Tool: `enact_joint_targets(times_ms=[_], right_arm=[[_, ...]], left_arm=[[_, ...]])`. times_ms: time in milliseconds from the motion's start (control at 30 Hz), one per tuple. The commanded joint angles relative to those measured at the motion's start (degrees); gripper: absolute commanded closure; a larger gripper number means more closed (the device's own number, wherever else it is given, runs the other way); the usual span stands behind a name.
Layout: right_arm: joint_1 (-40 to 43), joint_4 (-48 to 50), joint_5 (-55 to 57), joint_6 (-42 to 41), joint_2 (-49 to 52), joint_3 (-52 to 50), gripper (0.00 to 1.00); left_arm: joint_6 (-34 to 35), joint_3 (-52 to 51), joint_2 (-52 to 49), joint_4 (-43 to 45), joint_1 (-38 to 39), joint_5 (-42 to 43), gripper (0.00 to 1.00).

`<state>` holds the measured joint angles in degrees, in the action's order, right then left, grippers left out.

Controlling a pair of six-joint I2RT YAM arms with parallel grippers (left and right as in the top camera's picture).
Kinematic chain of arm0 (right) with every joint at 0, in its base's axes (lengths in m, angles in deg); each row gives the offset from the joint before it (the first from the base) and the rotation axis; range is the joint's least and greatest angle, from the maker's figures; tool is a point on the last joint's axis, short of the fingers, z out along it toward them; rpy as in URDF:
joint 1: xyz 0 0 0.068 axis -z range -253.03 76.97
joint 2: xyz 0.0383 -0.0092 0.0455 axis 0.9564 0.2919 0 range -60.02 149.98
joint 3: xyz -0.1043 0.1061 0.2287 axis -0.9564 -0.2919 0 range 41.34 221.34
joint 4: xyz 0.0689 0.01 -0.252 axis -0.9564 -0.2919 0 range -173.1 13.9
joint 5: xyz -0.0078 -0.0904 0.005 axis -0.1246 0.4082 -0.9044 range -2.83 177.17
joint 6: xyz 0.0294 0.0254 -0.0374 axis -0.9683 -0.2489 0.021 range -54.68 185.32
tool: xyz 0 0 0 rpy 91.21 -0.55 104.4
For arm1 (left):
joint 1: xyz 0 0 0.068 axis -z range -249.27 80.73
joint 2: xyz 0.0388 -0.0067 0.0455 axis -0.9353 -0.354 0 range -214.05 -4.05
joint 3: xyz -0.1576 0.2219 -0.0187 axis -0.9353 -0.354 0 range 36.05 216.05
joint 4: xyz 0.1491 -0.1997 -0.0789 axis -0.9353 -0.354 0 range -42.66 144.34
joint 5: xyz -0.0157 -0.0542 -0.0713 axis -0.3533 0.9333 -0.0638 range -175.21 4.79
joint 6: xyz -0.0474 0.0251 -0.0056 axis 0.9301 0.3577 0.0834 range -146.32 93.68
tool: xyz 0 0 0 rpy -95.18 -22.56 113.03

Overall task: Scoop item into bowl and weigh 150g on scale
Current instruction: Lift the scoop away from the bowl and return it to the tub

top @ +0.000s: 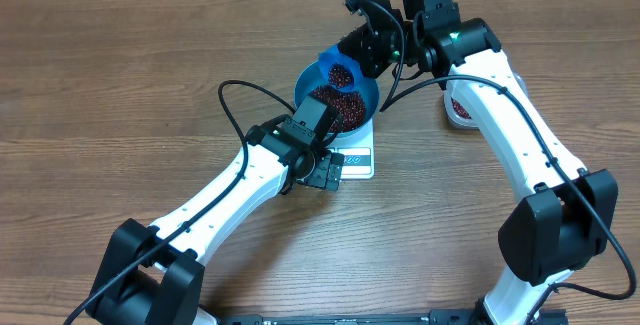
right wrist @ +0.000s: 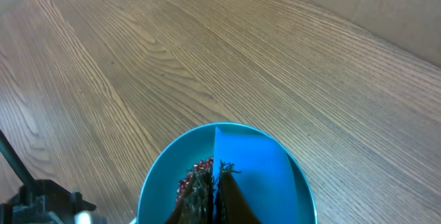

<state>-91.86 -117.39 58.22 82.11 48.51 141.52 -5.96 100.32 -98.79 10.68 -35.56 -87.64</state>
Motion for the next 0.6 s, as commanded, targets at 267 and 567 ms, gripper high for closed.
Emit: enact_joint_targets(times_ms=[267, 567], right_arm=[[0.3, 0.6, -1.4, -5.1, -1.0, 1.8, 0.96], [0.3, 0.4, -1.4, -6.8, -1.1, 1.8, 0.96]], left_arm=[[-1.3, 1.1, -0.4, 0.1, 0.0, -0.9, 0.00], [-1.3, 1.1, -0.4, 0.1, 0.0, -0.9, 0.00]])
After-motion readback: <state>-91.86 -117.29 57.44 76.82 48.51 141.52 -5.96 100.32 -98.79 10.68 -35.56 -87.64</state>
